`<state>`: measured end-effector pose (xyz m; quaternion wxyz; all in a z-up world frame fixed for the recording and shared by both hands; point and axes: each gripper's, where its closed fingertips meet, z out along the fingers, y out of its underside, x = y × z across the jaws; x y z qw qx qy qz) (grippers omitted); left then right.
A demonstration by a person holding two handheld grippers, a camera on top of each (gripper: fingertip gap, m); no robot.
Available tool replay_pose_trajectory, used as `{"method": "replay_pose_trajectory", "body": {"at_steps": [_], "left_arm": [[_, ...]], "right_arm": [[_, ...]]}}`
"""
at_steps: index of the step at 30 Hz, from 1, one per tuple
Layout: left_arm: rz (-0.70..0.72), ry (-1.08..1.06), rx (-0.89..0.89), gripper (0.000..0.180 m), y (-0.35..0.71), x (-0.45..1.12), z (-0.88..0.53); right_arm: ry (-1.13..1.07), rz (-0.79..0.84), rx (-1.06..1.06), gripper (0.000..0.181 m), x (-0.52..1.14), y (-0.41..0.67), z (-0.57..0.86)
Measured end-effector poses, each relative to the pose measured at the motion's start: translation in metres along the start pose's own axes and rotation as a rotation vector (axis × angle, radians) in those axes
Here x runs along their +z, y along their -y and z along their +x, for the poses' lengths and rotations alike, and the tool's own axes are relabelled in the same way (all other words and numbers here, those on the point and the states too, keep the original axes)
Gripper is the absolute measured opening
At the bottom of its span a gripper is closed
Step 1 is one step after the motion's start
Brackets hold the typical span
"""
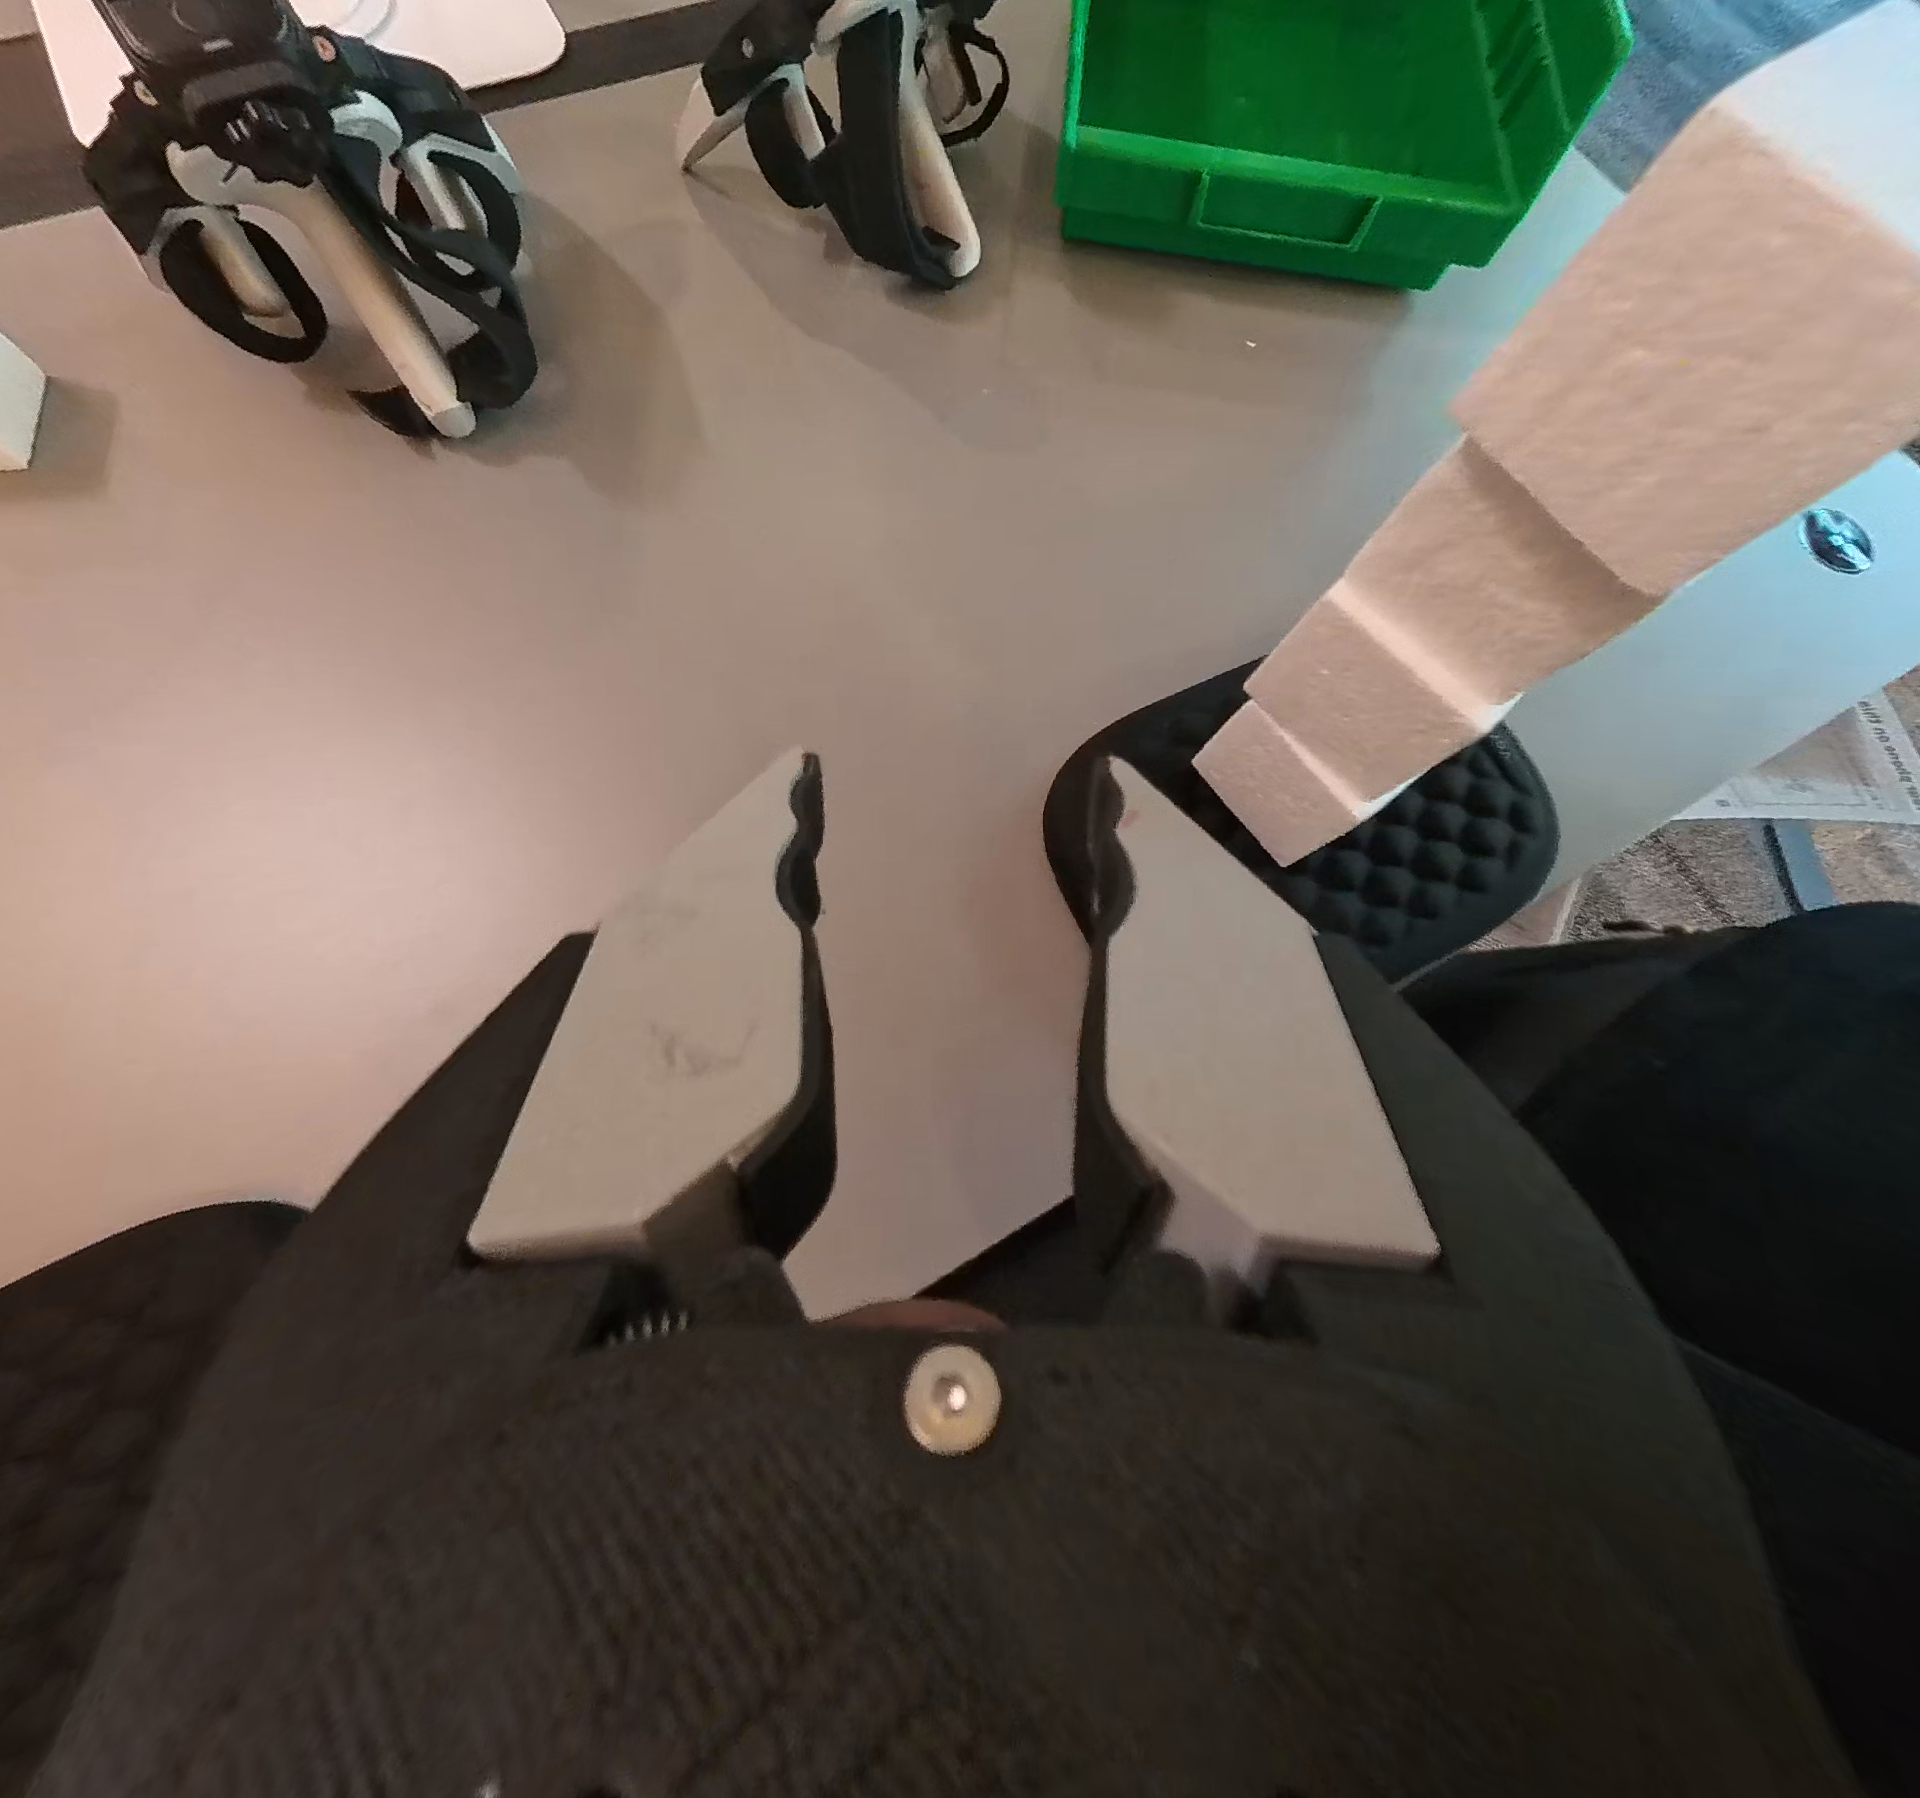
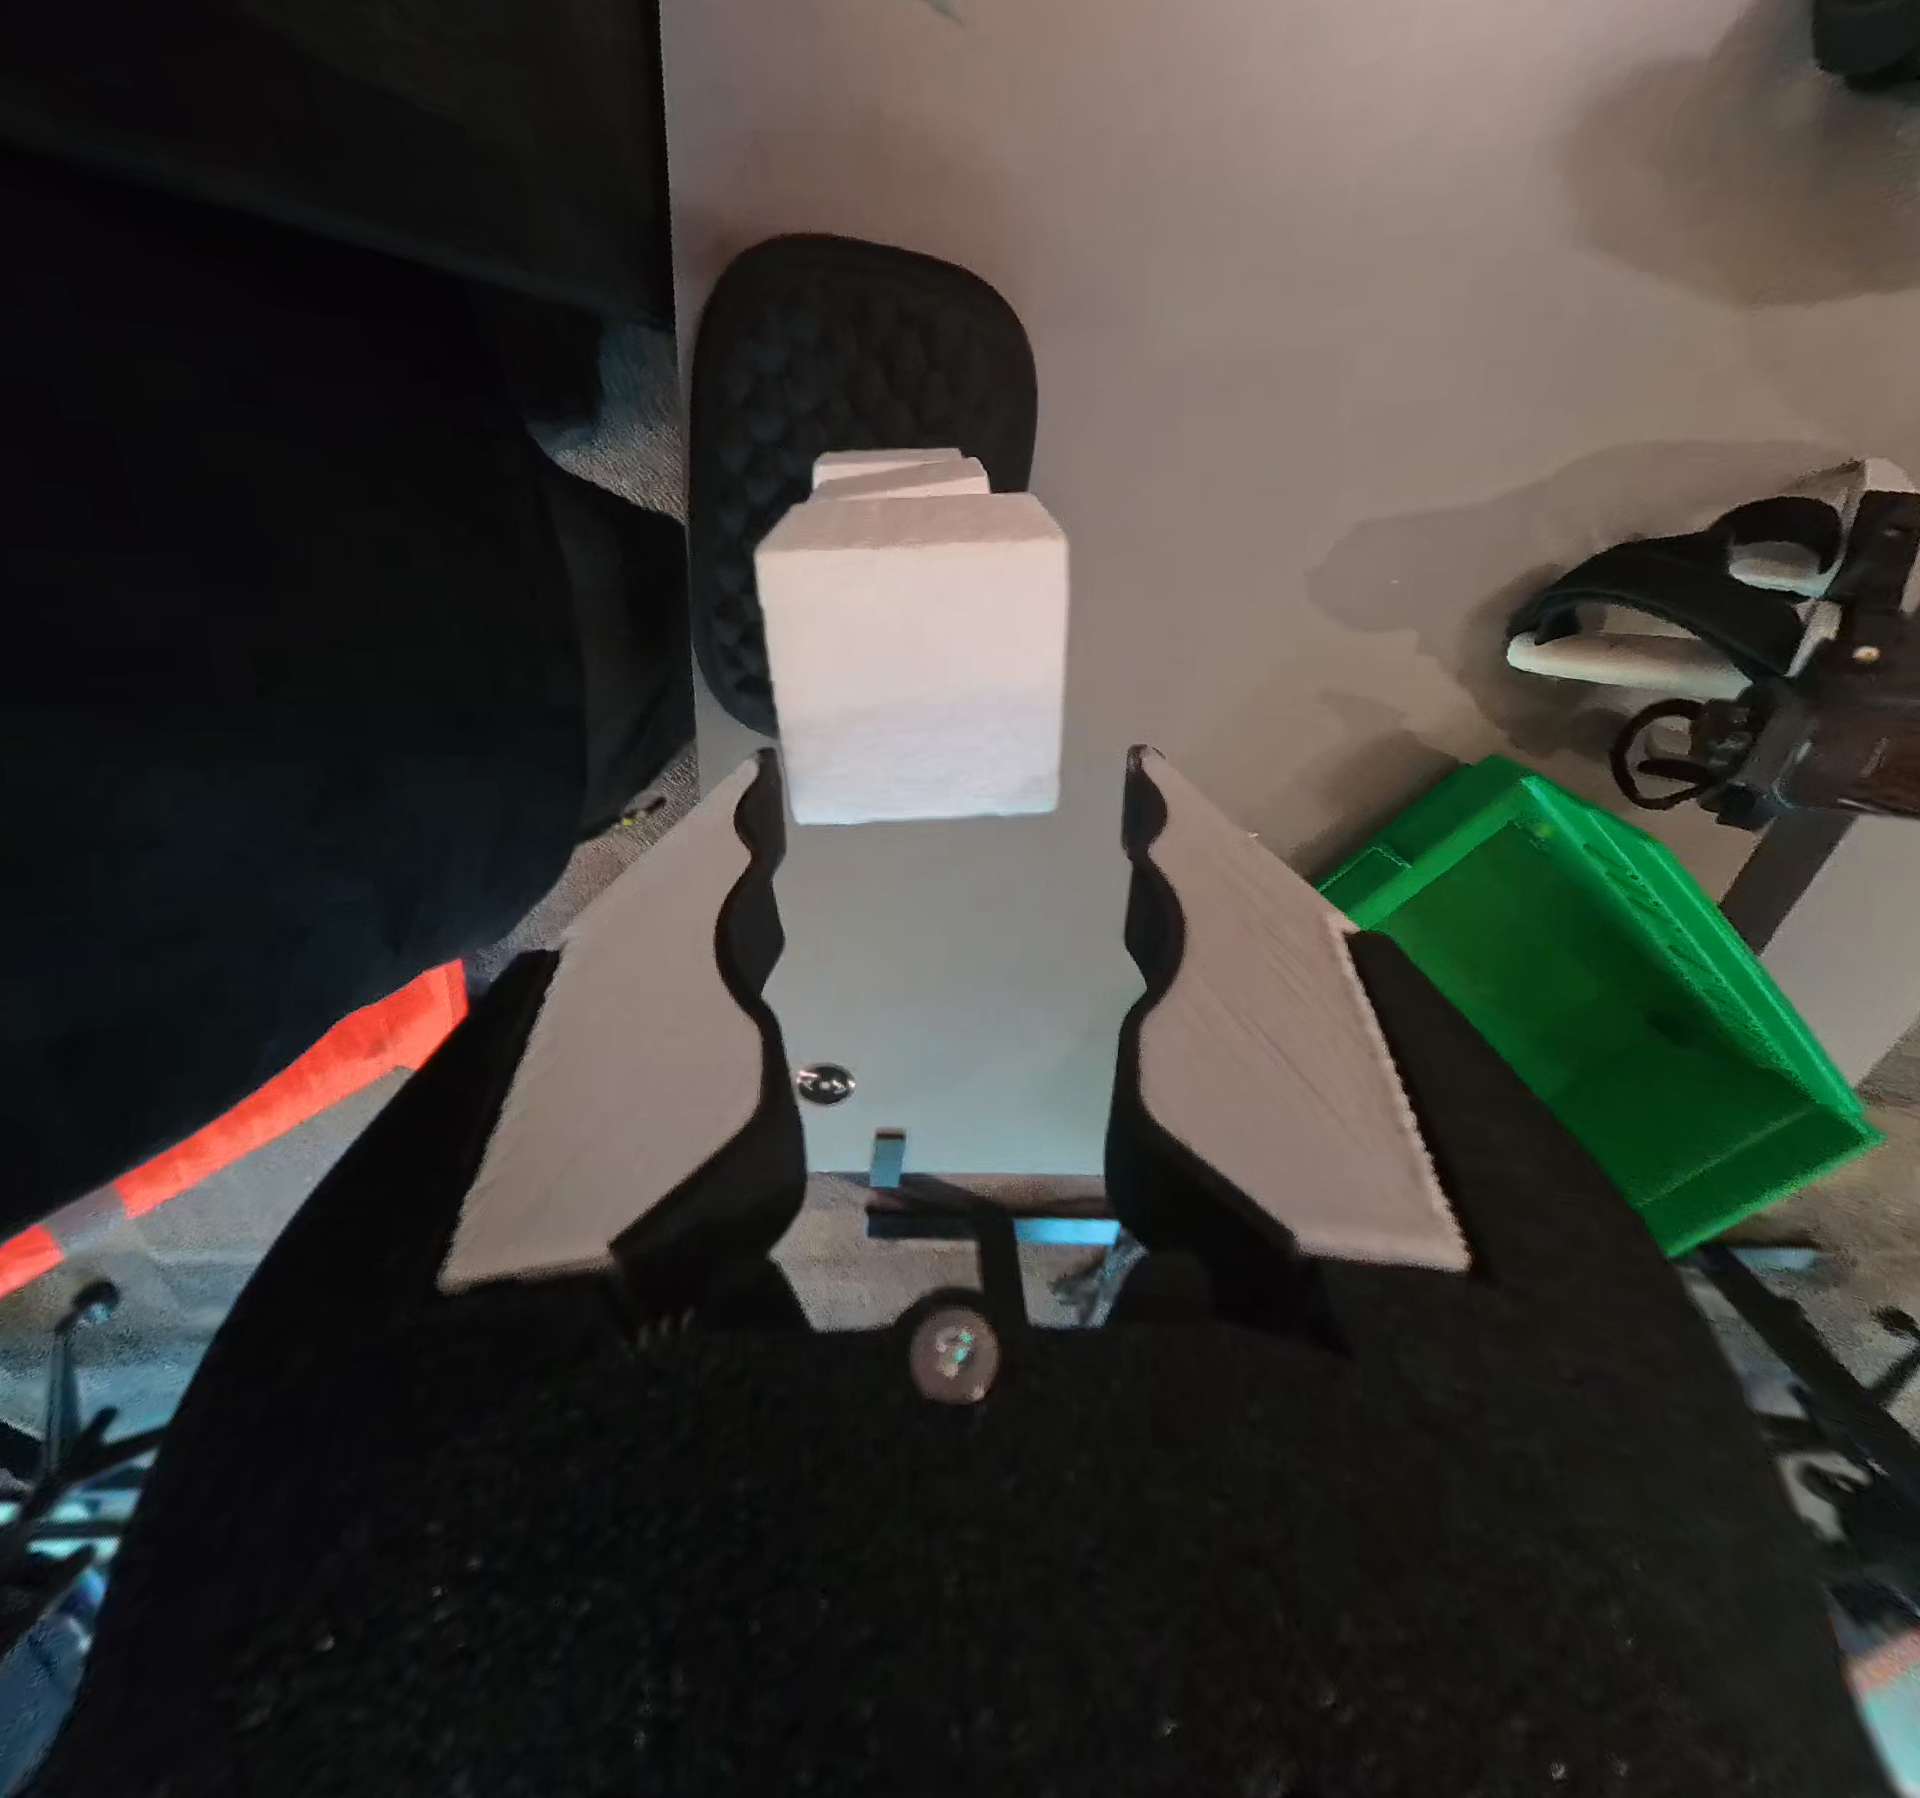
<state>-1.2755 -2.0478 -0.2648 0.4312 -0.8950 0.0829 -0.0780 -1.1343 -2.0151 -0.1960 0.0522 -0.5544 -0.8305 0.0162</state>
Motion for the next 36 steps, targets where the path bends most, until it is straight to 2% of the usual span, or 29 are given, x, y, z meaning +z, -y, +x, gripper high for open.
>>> {"method": "replay_pose_trajectory", "body": {"at_steps": [3, 7, 10, 14, 17, 20, 21, 22, 23, 24, 27, 29, 31, 32, 33, 34, 36], "left_arm": [[-0.009, 0.009, -0.052, 0.054, 0.006, -0.004, -0.008], [0.059, 0.02, -0.166, 0.055, 0.046, -0.003, -0.052], [0.019, 0.108, -0.179, 0.064, 0.07, 0.028, -0.125], [-0.126, 0.288, -0.152, 0.081, 0.072, 0.096, -0.253], [-0.244, 0.348, -0.171, 0.099, 0.065, 0.145, -0.325], [-0.343, 0.362, -0.179, 0.102, 0.057, 0.181, -0.366], [-0.365, 0.359, -0.184, 0.096, 0.055, 0.189, -0.374], [-0.384, 0.35, -0.188, 0.084, 0.053, 0.196, -0.379], [-0.406, 0.332, -0.192, 0.062, 0.049, 0.202, -0.38], [-0.425, 0.324, -0.195, 0.055, 0.045, 0.205, -0.38], [-0.409, 0.287, -0.163, 0.054, 0.053, 0.2, -0.364], [-0.334, 0.196, -0.052, 0.054, 0.082, 0.181, -0.33], [-0.224, 0.014, 0.082, 0.054, 0.124, 0.145, -0.264], [-0.19, -0.042, 0.152, 0.047, 0.142, 0.12, -0.23], [-0.157, -0.151, 0.251, 0.0, 0.156, 0.091, -0.186], [-0.116, -0.225, 0.328, 0.0, 0.167, 0.064, -0.146], [-0.104, -0.076, 0.436, 0.0, 0.174, 0.033, -0.126]], "right_arm": [[0.012, 0.106, 0.062, 0.068, -0.016, -0.006, 0.012], [0.052, 0.33, 0.209, 0.066, -0.031, -0.021, 0.039], [0.049, 0.438, 0.313, 0.066, -0.021, -0.044, 0.065], [0.122, 0.445, 0.401, 0.066, 0.021, -0.08, 0.073], [0.235, 0.423, 0.48, 0.066, 0.055, -0.099, 0.06], [0.288, 0.371, 0.518, 0.066, 0.078, -0.118, 0.045], [0.302, 0.36, 0.527, 0.066, 0.082, -0.123, 0.04], [0.313, 0.35, 0.534, 0.066, 0.085, -0.127, 0.036], [0.32, 0.343, 0.539, 0.066, 0.087, -0.13, 0.034], [0.321, 0.337, 0.542, 0.066, 0.088, -0.132, 0.033], [0.296, 0.331, 0.558, 0.064, 0.089, -0.138, 0.041], [0.286, 0.358, 0.579, 0.062, 0.087, -0.135, 0.049], [0.276, 0.38, 0.599, 0.058, 0.089, -0.132, 0.056], [0.271, 0.386, 0.606, 0.058, 0.091, -0.131, 0.059], [0.264, 0.393, 0.61, 0.058, 0.093, -0.129, 0.061], [0.258, 0.399, 0.612, 0.057, 0.095, -0.127, 0.063], [0.244, 0.421, 0.614, 0.056, 0.1, -0.121, 0.066]]}}
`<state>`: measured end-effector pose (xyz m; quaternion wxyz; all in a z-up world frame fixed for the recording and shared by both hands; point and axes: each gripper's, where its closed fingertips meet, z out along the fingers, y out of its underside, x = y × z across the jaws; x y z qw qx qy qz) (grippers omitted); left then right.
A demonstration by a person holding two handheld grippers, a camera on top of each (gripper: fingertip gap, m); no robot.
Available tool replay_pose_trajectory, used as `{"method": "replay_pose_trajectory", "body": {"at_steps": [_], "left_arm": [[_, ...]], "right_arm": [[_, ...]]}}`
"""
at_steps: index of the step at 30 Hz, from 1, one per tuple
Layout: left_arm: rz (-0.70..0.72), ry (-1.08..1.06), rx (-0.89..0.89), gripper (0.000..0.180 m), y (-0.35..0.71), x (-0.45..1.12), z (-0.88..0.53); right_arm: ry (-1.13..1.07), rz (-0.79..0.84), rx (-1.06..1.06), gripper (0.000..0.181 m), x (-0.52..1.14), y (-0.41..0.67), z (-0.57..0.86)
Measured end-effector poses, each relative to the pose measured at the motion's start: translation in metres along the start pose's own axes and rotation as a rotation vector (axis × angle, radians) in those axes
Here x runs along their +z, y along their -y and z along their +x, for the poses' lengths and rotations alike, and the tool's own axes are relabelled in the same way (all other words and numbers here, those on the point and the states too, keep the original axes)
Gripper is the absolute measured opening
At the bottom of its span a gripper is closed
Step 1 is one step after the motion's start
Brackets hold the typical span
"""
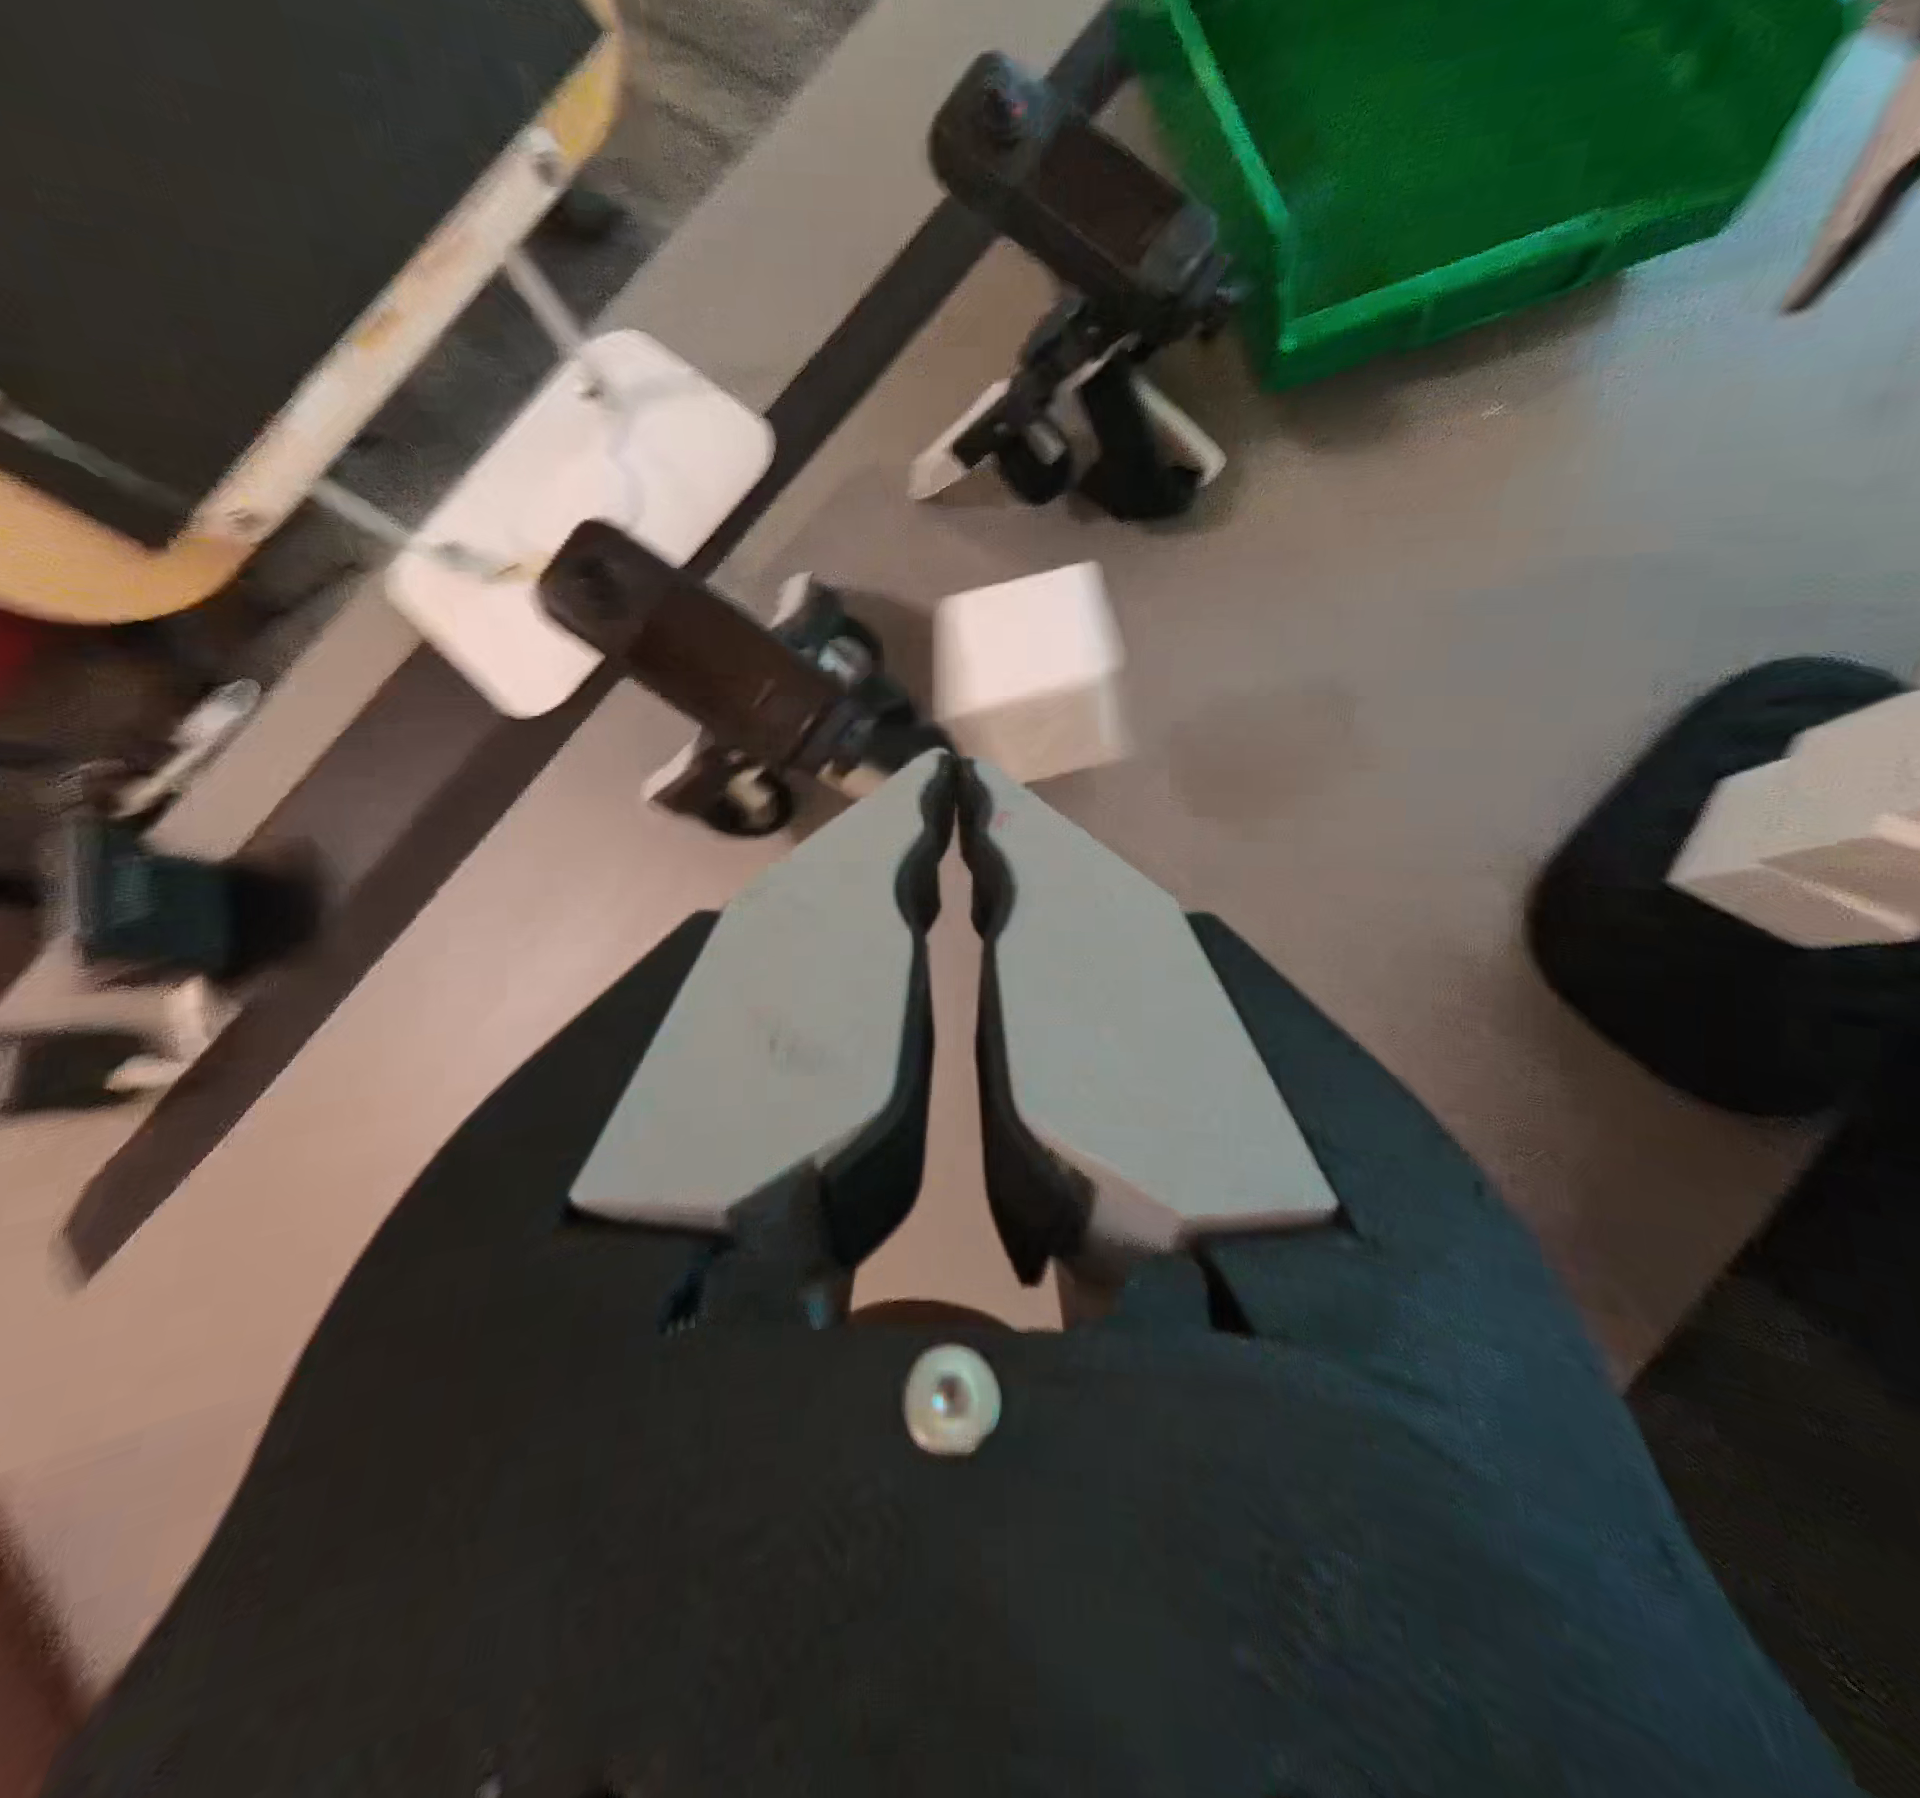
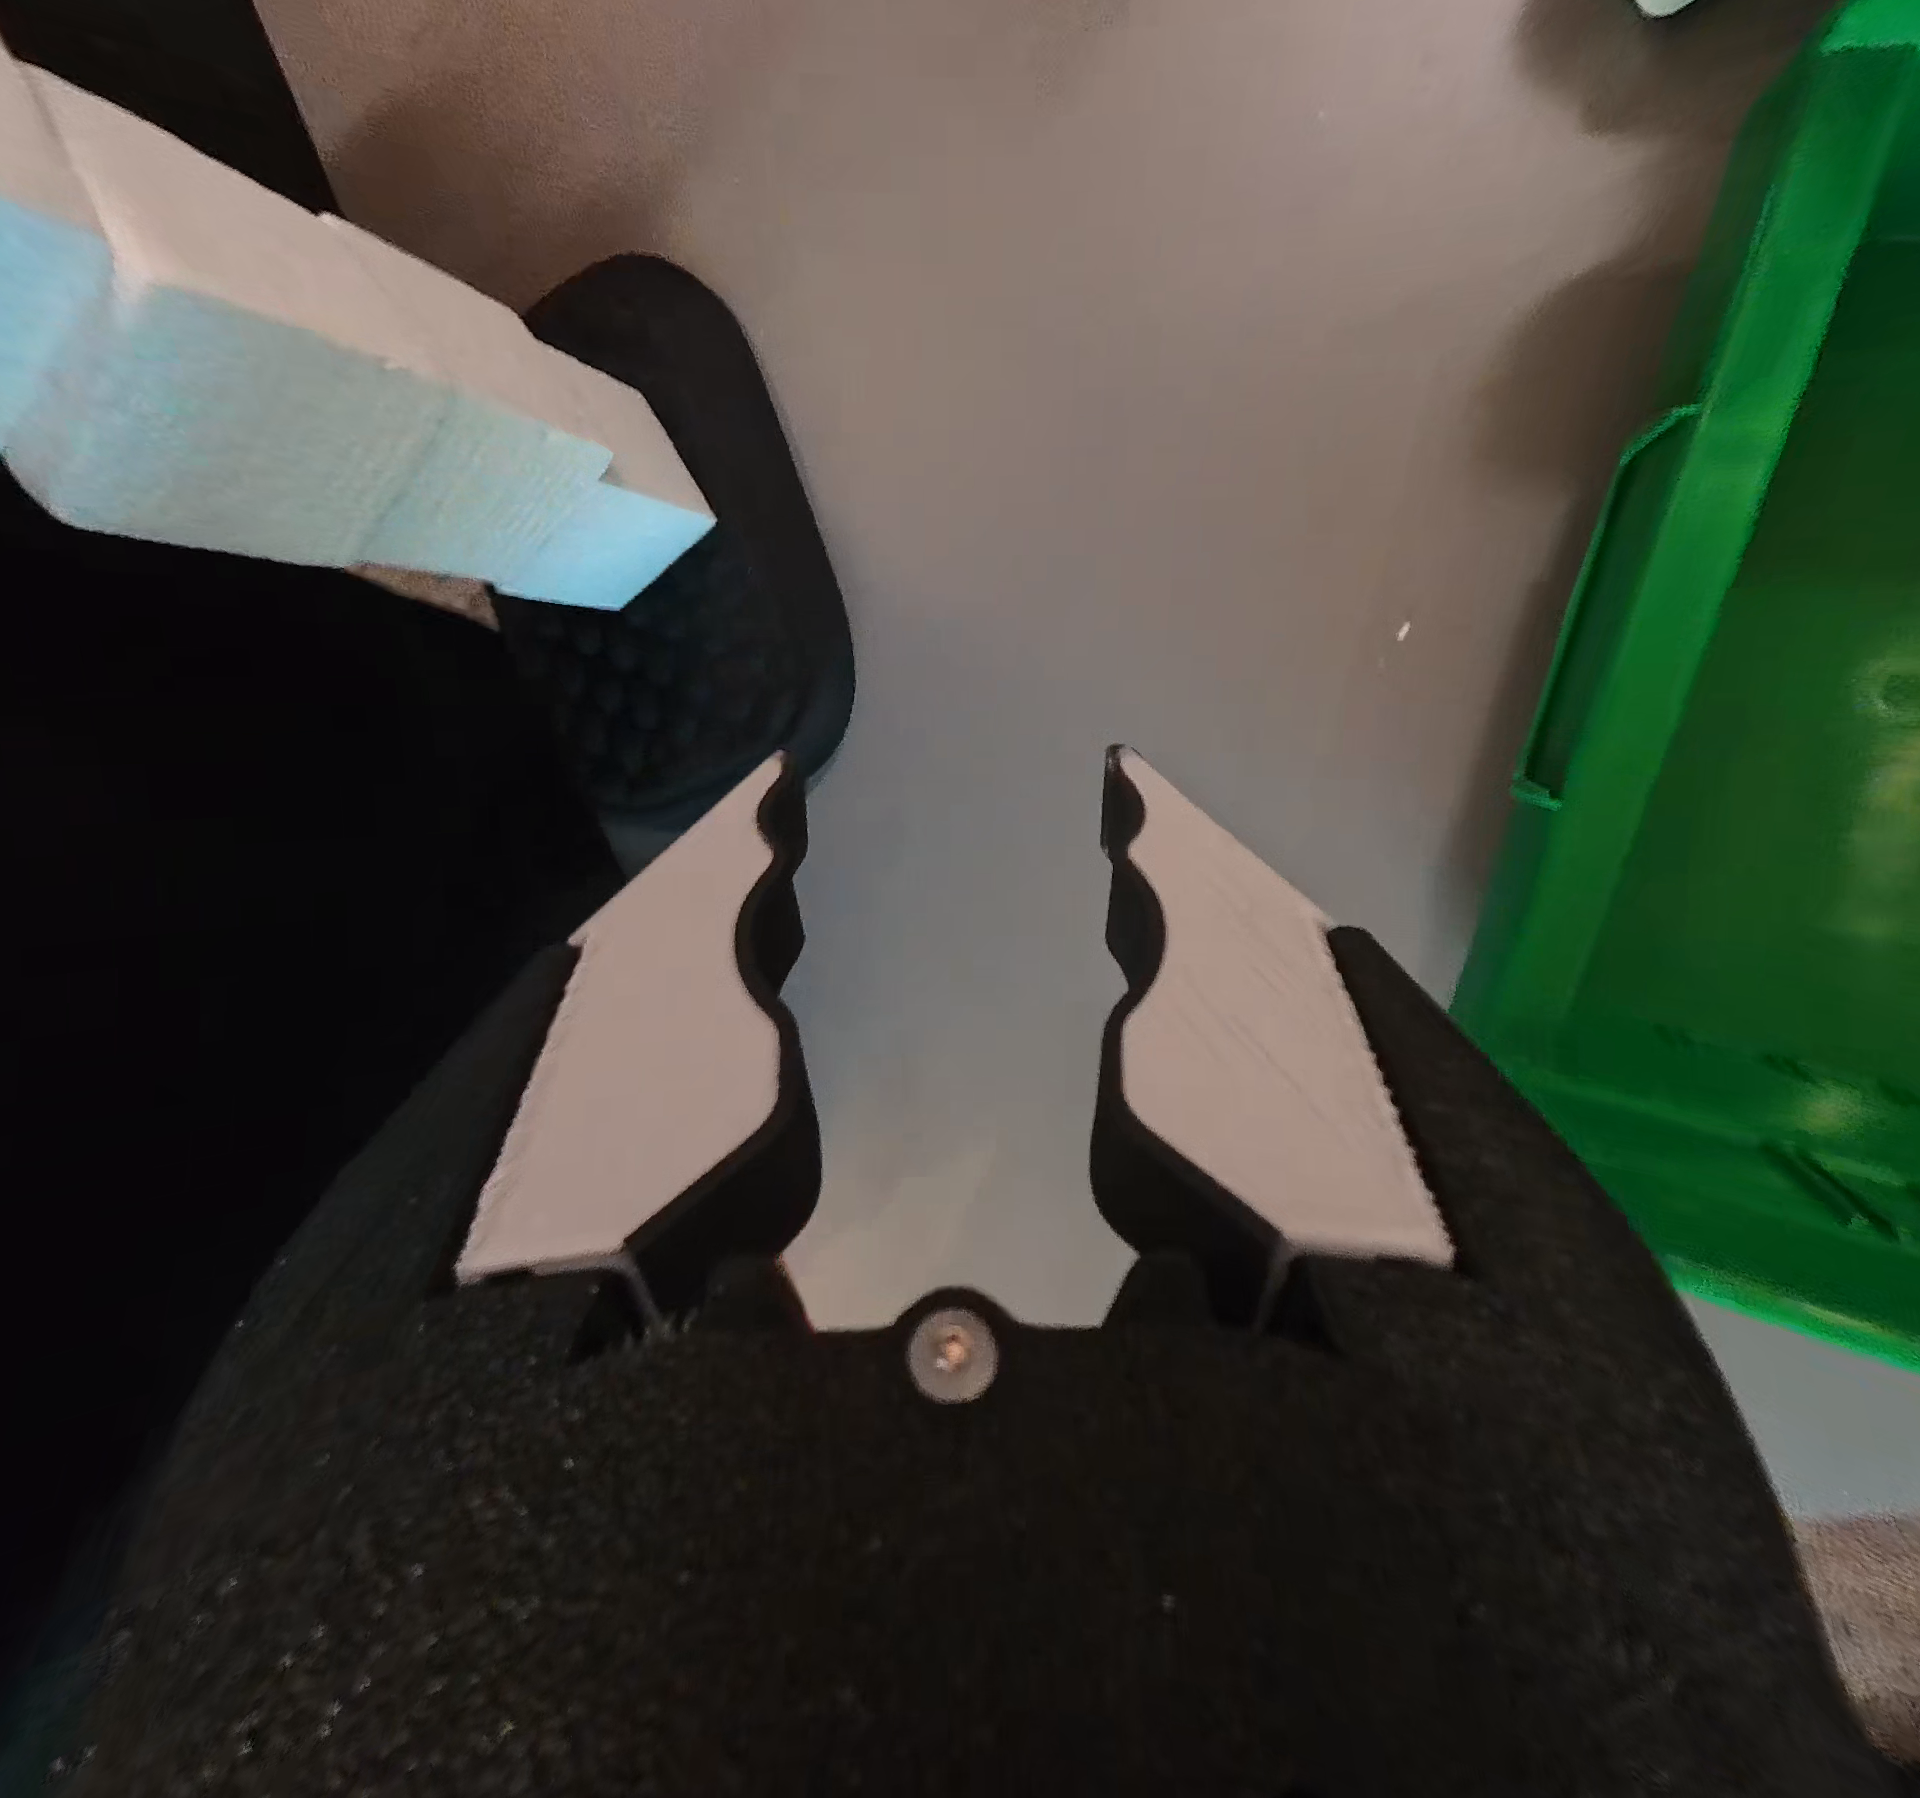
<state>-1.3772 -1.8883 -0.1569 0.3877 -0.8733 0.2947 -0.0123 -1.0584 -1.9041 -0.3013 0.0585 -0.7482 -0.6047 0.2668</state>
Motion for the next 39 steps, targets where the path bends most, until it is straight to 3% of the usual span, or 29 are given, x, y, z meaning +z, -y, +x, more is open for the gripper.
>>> {"method": "replay_pose_trajectory", "body": {"at_steps": [3, 6, 7, 9, 14, 20, 25, 27, 32, 39], "left_arm": [[-0.161, 0.041, -0.177, 0.0, -0.054, -0.001, 0.01], [-0.145, -0.154, -0.455, 0.0, -0.086, 0.015, 0.062], [-0.142, -0.198, -0.503, 0.02, -0.091, 0.021, 0.081], [-0.149, -0.206, -0.523, 0.028, -0.101, 0.035, 0.106], [-0.154, -0.222, -0.52, 0.087, -0.078, 0.096, 0.124], [-0.208, -0.265, -0.545, 0.115, -0.021, 0.209, 0.134], [-0.374, -0.245, -0.536, 0.108, -0.017, 0.26, 0.152], [-0.451, -0.246, -0.503, 0.082, -0.025, 0.27, 0.158], [-0.5, -0.264, -0.388, 0.082, -0.037, 0.259, 0.161], [-0.199, -0.482, -0.182, 0.081, 0.029, 0.126, 0.148]], "right_arm": [[0.037, 0.03, 0.014, 0.045, 0.023, 0.004, -0.001], [0.016, -0.009, 0.024, 0.051, 0.057, -0.005, 0.011], [0.016, -0.029, 0.037, 0.059, 0.068, -0.009, 0.012], [-0.019, -0.059, 0.047, 0.062, 0.083, -0.014, 0.018], [-0.023, -0.058, 0.022, 0.062, 0.083, -0.015, 0.011], [-0.031, -0.024, 0.126, 0.062, 0.067, -0.041, 0.008], [-0.062, 0.036, 0.242, 0.062, 0.045, -0.069, 0.006], [-0.079, 0.049, 0.275, 0.061, 0.039, -0.08, 0.006], [-0.096, 0.062, 0.318, 0.061, 0.031, -0.098, 0.004], [-0.098, 0.06, 0.261, 0.061, 0.023, -0.093, -0.004]]}}
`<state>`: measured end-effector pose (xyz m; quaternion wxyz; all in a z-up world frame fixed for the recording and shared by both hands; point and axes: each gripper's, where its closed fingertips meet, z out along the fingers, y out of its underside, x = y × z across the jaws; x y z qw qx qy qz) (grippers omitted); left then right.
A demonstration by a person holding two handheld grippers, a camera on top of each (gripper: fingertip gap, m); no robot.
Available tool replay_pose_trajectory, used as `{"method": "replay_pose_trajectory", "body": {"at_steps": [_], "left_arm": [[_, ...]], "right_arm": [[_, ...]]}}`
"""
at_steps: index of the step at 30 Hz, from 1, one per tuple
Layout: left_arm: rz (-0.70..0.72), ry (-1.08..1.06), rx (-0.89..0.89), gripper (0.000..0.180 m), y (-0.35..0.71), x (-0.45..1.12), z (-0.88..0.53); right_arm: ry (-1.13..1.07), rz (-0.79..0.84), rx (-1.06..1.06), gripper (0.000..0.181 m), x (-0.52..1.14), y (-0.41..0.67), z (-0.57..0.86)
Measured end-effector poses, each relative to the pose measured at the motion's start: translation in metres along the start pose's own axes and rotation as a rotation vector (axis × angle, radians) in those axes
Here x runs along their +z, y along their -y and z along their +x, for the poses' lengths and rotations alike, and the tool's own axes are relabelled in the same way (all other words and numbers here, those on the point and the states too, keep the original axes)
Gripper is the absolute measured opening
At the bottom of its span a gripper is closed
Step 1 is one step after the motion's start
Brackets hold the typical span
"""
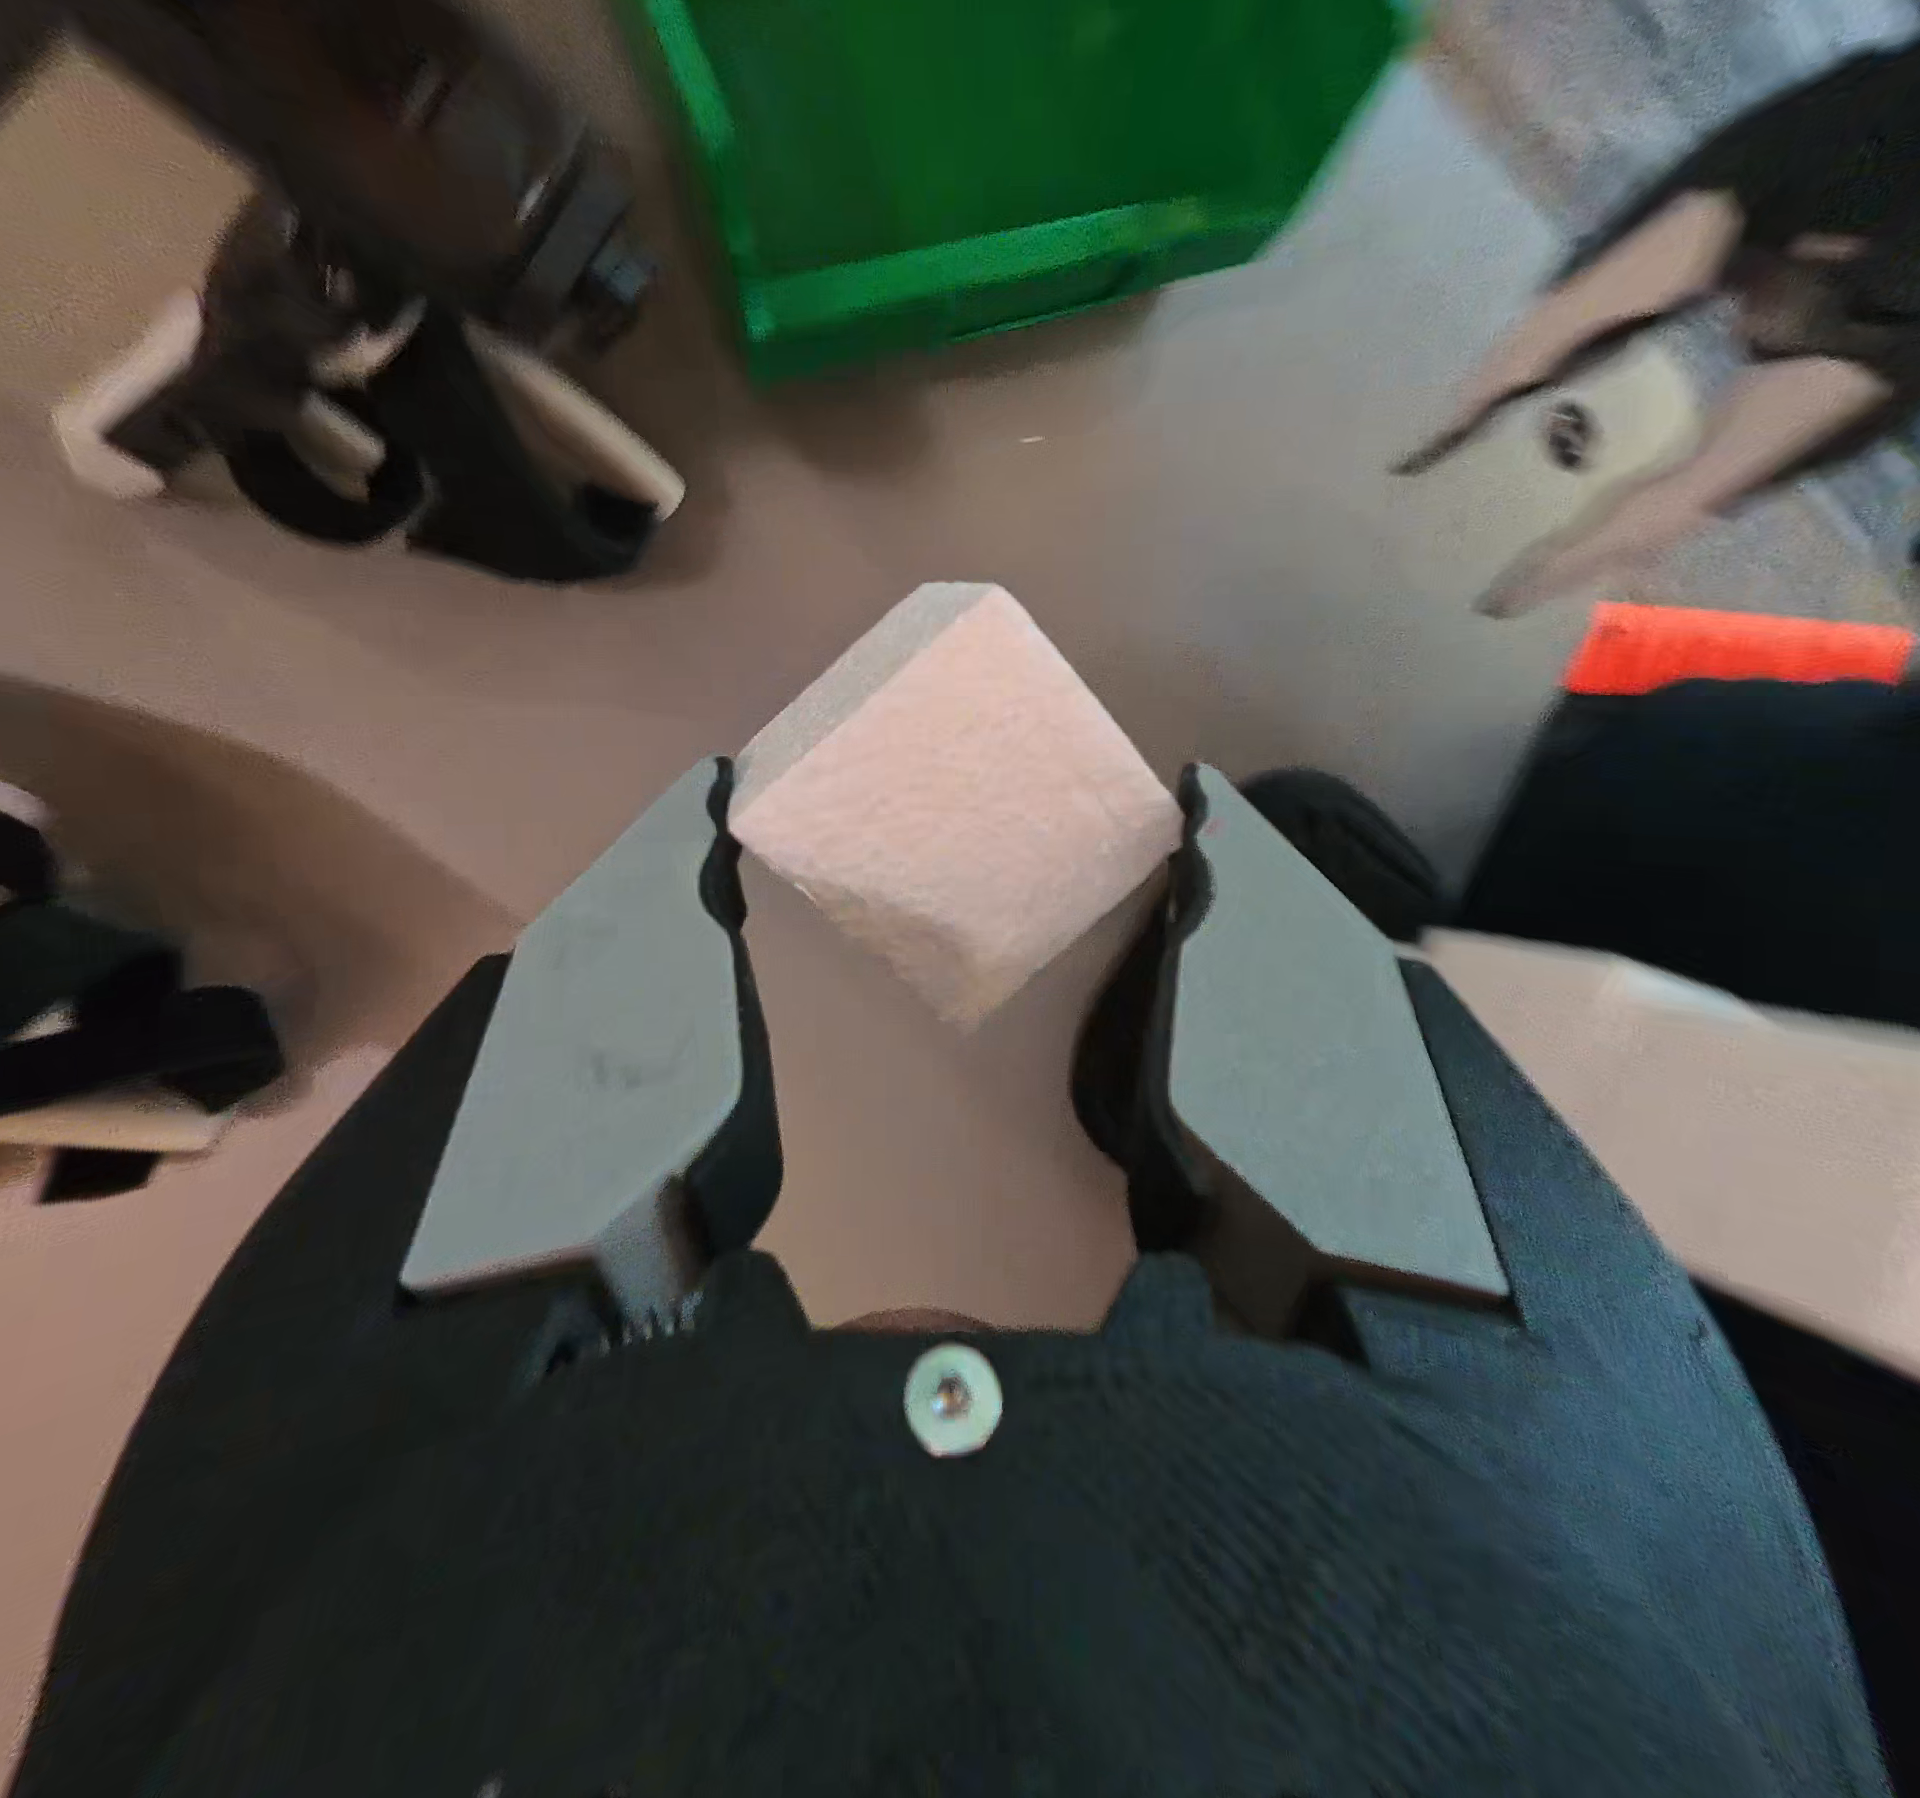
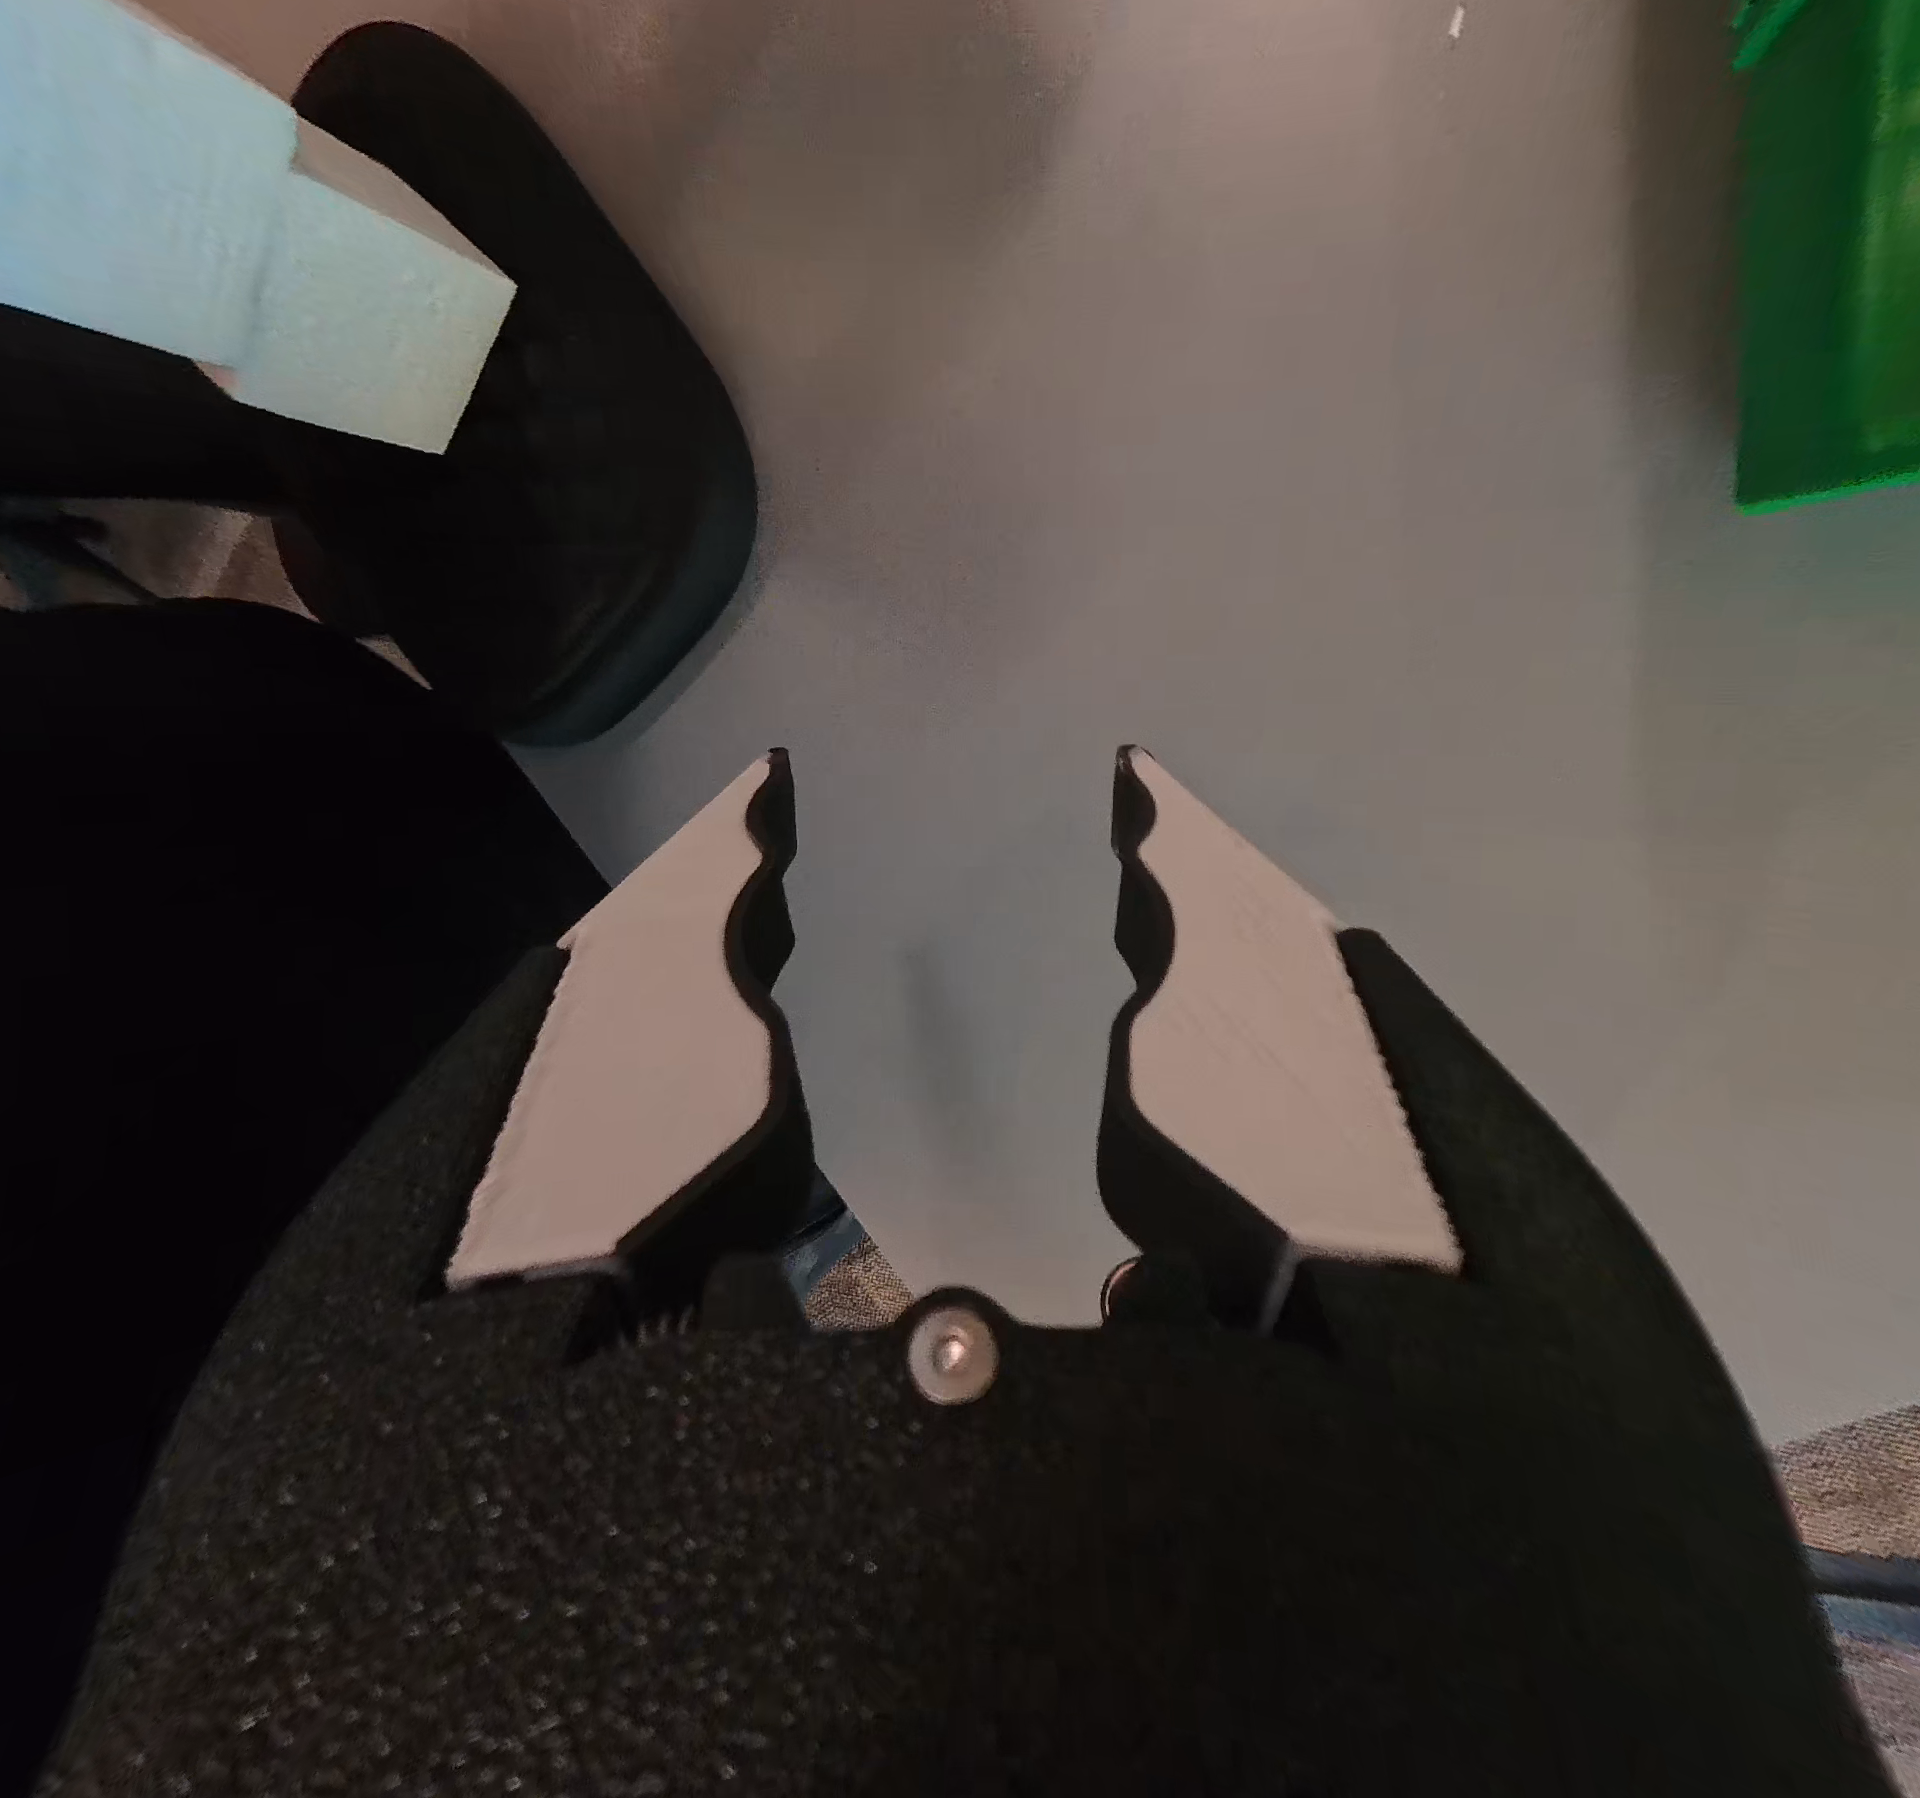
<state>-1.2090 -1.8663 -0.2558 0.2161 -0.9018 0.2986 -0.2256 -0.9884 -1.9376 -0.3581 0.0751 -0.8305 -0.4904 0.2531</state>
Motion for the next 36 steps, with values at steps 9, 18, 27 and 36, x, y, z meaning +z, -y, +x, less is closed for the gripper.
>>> {"method": "replay_pose_trajectory", "body": {"at_steps": [9, 18, 27, 36], "left_arm": [[-0.091, -0.206, 0.369, 0.082, -0.019, -0.096, 0.166], [-0.173, -0.254, 0.41, 0.086, -0.051, -0.062, 0.179], [0.12, -0.099, 0.312, 0.102, -0.035, -0.124, 0.174], [0.264, 0.061, -0.147, 0.089, -0.12, -0.133, 0.121]], "right_arm": [[0.015, -0.012, -0.089, 0.06, 0.002, 0.019, -0.025], [0.015, 0.011, -0.245, 0.06, -0.011, 0.029, -0.067], [0.495, 0.051, -0.543, 0.036, 0.013, 0.001, -0.222], [0.171, 0.127, -0.3, 0.04, 0.072, 0.13, -0.149]]}}
